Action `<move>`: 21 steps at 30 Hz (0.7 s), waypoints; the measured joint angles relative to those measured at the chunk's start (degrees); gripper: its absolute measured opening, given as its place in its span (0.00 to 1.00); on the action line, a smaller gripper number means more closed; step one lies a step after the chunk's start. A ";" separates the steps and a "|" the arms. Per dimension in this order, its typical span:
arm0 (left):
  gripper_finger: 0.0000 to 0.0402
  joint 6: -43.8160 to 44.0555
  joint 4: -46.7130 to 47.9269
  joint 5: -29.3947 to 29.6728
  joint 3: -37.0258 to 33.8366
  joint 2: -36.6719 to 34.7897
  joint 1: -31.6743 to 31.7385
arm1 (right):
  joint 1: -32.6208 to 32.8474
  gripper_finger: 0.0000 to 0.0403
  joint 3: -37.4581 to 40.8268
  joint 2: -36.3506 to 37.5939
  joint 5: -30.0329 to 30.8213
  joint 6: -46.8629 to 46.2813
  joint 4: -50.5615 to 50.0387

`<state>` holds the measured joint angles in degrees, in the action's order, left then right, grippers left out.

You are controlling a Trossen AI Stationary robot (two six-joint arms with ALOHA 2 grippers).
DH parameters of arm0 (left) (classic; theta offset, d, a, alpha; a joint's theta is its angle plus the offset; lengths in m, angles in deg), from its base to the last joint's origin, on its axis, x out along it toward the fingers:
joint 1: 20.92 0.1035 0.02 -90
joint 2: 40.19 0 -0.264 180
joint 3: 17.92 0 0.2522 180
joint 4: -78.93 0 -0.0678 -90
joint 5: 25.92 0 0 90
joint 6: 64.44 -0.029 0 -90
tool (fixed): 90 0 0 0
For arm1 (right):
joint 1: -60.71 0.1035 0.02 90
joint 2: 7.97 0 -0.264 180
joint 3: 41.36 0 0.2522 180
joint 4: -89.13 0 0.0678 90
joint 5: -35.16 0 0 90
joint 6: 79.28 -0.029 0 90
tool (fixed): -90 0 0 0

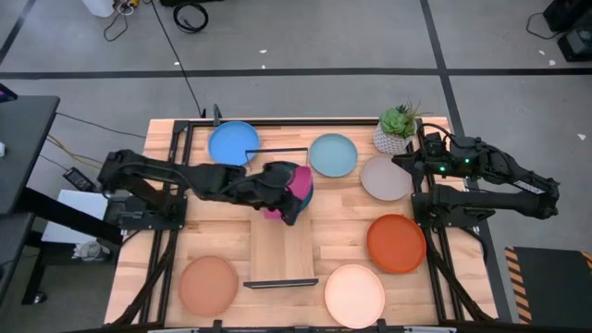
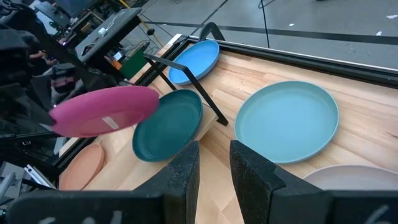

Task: Place and stack plates onto a shelf
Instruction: Stack the pink plate on the dark blue plate on the shelf

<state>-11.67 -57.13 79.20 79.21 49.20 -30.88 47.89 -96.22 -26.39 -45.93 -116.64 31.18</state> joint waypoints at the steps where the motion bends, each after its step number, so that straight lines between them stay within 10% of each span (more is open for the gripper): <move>1: 0.04 -0.09 0.14 0.81 0.53 0.65 0.02 | 0.00 0.24 0.00 0.00 0.00 0.00 -0.01; 12: 0.03 -12.01 12.60 5.48 18.43 10.27 0.04 | 0.00 0.24 0.00 0.00 -0.02 0.00 0.01; 21: 0.04 -14.59 22.34 5.19 20.04 17.03 -0.33 | 0.00 0.24 0.00 0.00 -0.03 0.00 0.01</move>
<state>-26.26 -34.79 84.39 99.26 66.22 -31.21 47.89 -96.22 -26.39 -45.96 -116.64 31.19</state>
